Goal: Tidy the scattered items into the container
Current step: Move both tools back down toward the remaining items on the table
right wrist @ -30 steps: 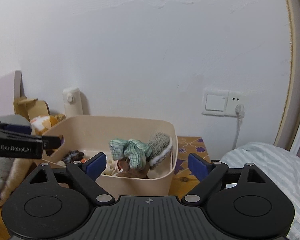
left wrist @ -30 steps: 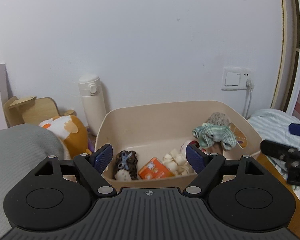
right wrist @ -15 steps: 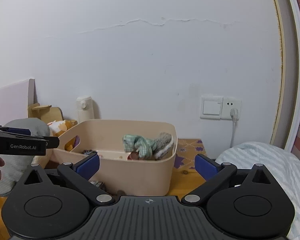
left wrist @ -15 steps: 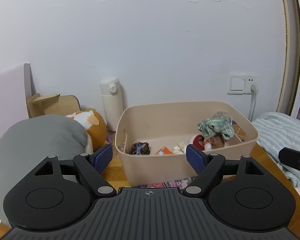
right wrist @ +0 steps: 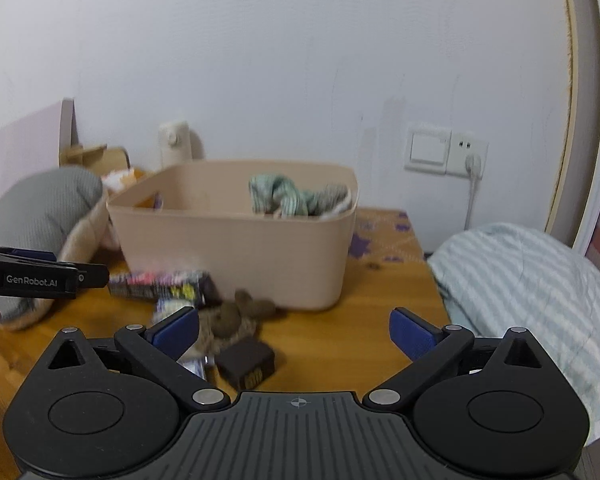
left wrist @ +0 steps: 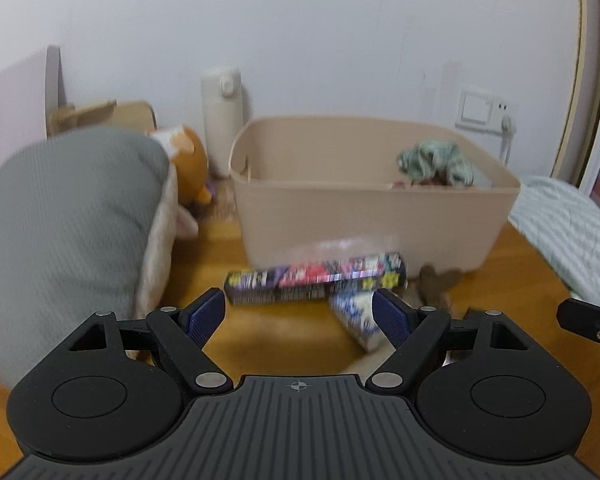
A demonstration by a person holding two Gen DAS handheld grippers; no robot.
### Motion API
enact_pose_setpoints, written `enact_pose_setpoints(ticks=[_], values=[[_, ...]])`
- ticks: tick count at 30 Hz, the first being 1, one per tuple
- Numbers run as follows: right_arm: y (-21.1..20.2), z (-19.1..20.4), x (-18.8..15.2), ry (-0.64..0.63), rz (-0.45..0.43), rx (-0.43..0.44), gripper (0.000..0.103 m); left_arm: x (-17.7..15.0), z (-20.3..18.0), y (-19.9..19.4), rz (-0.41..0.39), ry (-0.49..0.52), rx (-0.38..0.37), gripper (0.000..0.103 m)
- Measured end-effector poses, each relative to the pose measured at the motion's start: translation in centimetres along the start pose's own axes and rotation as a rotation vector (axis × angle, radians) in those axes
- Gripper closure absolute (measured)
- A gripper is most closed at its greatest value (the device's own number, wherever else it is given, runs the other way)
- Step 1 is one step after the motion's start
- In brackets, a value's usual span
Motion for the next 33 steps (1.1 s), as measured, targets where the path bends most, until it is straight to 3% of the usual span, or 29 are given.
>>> enact_pose_setpoints(ticks=[16,33], values=[[4.7,0.5,-4.2,-0.055,0.149,0.002,0.000,-4.1,-1.3,3.7,0.114,0.061,-0.074,0.021],[8.8,1.2,-5.3,-0.114,0.204,0.028,0.000,-4.5,-3.2,5.4,0.124,0.079,-0.232,0.021]])
Point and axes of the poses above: each gripper's, at about its wrist camera, not at the fingertips, and y roughly the way its jaws point, z to its left, x to its top, the point moved 7 cm from there along y, roughly the way its jaws point, and after that the axes turned 2 degrees about -z, right-handed, at the moved point
